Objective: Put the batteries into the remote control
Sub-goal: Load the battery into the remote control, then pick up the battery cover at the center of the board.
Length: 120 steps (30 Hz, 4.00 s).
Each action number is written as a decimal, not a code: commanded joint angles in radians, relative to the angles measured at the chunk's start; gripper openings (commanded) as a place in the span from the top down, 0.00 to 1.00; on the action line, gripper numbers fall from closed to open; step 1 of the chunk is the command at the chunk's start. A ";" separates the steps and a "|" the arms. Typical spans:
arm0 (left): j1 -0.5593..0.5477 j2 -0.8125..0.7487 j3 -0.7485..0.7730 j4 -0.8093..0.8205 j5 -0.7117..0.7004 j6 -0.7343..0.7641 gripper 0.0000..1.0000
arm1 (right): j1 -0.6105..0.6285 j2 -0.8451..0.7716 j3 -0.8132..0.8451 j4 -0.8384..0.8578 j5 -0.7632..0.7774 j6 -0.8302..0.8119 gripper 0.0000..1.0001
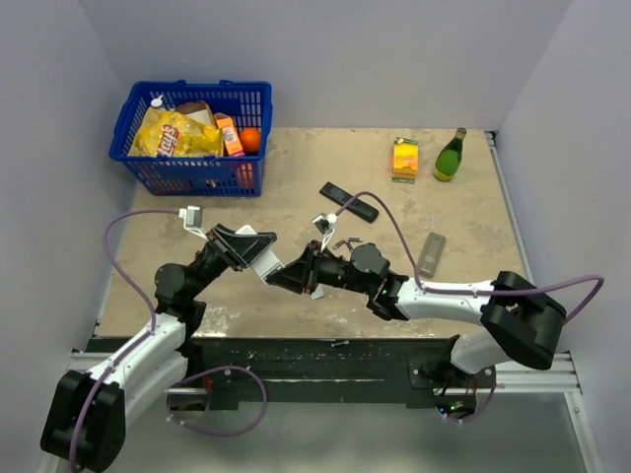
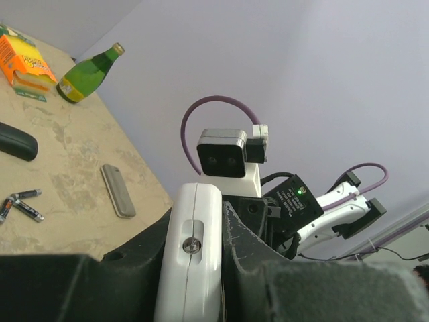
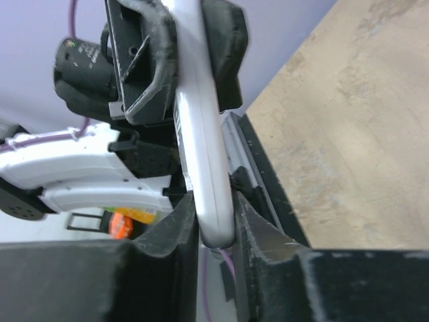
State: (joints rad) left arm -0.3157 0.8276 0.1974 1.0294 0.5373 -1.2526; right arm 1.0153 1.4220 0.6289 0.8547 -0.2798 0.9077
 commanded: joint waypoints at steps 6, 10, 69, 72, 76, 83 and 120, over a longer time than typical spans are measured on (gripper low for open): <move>-0.005 -0.010 -0.001 0.069 -0.017 0.011 1.00 | 0.003 -0.015 0.005 -0.012 0.027 -0.024 0.69; -0.002 -0.008 0.004 0.022 -0.022 0.051 1.00 | 0.002 -0.081 0.032 -0.148 0.047 -0.079 0.37; 0.145 -0.133 0.479 -1.226 -0.286 0.891 1.00 | 0.091 0.354 0.508 -1.266 0.163 -0.740 0.15; 0.145 -0.131 0.478 -1.226 -0.284 0.892 1.00 | 0.101 0.319 0.515 -1.295 0.259 -0.754 0.16; 0.145 -0.130 0.476 -1.224 -0.283 0.892 1.00 | 0.101 0.282 0.508 -1.304 0.433 -0.773 0.19; 0.145 -0.130 0.473 -1.224 -0.280 0.891 1.00 | 0.100 0.239 0.433 -1.151 0.426 -0.897 0.25; 0.147 -0.130 0.471 -1.218 -0.269 0.889 1.00 | 0.065 0.391 0.473 -1.178 0.343 -1.012 0.43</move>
State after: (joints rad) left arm -0.1661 0.7074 0.6720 -0.2119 0.2573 -0.3775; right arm 1.0882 1.7954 1.0744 -0.2859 0.0845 -0.0872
